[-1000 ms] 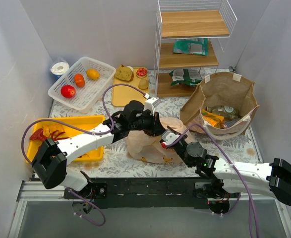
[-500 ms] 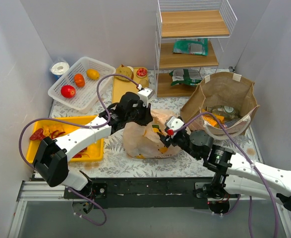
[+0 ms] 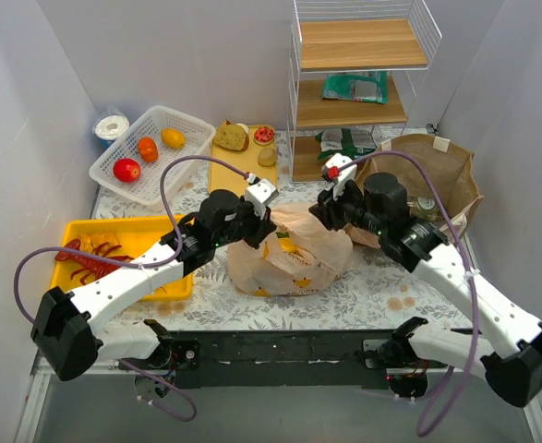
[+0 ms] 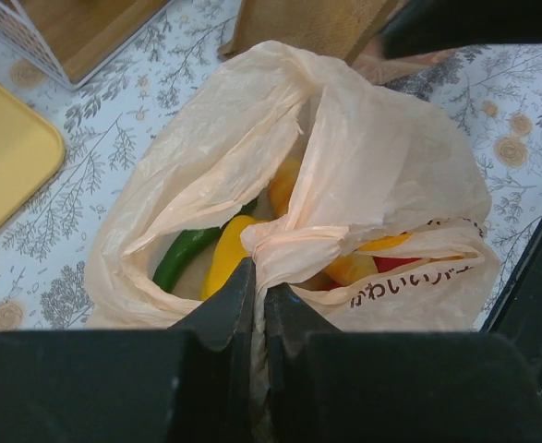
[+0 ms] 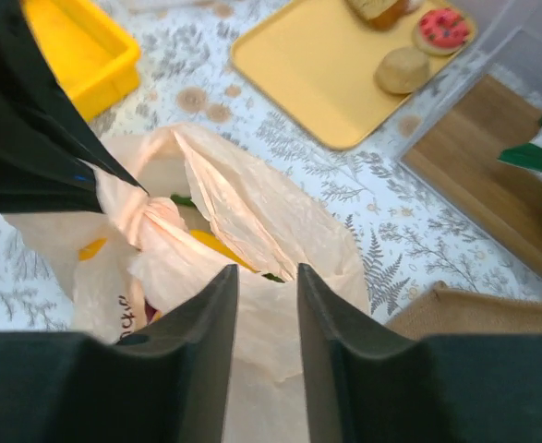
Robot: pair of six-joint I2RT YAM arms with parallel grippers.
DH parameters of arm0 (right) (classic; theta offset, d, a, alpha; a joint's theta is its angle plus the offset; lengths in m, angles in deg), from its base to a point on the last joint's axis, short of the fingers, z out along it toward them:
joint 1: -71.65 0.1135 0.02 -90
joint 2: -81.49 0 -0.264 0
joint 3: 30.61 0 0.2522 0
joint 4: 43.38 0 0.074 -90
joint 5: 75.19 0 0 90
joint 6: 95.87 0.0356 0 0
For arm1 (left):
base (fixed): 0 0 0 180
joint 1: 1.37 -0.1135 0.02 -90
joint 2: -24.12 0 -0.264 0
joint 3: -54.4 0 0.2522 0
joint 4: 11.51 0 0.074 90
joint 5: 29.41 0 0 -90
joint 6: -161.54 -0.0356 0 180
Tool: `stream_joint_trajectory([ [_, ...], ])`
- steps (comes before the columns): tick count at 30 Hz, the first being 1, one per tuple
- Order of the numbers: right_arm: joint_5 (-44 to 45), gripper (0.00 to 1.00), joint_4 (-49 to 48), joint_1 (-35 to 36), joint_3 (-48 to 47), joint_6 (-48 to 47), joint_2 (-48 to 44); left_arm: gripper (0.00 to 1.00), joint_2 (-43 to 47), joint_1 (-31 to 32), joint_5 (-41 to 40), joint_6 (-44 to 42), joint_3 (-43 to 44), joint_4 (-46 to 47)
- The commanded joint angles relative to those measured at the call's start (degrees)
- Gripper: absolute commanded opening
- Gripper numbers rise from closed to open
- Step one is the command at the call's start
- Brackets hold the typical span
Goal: Place the mixed food into the grocery bags and tie them
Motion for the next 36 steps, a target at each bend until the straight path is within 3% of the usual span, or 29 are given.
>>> stream_joint_trajectory([
  [1,-17.29,0.35,-0.42,-3.32,-5.20,-5.98,7.75,0.00,4.63,0.79,1.20,-4.15,-2.52,5.30],
  [13,-38.83,0.33,-9.56,-6.66,-8.19,-20.13,23.93,0.00,6.21,0.88,1.64,-6.44,-3.40,5.74],
  [20,-50.70,0.35,1.41,-6.66,-12.24,-27.16,28.43,0.00,6.48,0.88,-5.20,-8.19,-3.58,5.92],
  [28,-50.71,0.42,-5.14,-6.57,-2.51,-23.58,22.10,0.00,5.60,0.88,-6.71,-7.85,-3.32,6.45],
  [32,-48.97,0.52,-11.75,-5.70,1.28,-20.06,19.90,0.00,5.69,0.79,-2.24,-6.00,-4.02,7.59],
  [36,-44.48,0.53,-18.34,-4.82,3.84,-18.21,19.46,0.00,3.76,0.79,3.56,-5.12,-2.88,6.01],
])
